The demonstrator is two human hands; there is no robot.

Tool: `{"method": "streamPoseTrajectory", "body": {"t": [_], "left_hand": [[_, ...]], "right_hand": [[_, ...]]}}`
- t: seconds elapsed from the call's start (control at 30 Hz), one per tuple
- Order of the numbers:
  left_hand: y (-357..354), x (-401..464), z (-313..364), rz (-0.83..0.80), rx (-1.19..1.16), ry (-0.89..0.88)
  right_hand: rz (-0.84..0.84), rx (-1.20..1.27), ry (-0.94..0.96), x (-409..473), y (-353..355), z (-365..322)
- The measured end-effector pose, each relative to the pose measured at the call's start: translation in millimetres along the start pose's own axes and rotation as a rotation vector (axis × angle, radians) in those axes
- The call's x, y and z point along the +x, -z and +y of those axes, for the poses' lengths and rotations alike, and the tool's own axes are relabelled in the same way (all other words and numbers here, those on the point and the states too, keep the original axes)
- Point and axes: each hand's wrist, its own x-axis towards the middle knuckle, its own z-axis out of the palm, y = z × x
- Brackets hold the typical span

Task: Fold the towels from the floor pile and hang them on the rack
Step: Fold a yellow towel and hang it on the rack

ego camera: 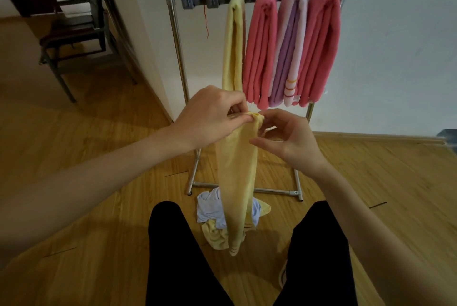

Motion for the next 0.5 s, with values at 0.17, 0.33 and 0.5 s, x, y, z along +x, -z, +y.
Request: {"method": "streamPoseTrajectory", "body": {"t": [0.17,0.33,0.5], "left_hand": [[2,17,8,0.057,0.079,-0.037],[4,19,4,0.079,0.06,-0.077],[-12,-16,-13,0.121,-0.125,0.035]], "right_hand": [[0.191,-0.103,0.03,14,-5,-1],[0.235,-0.083,0.045,25,-4,-3],[0.228,-0.013,-0.044,31,-8,-2]]}}
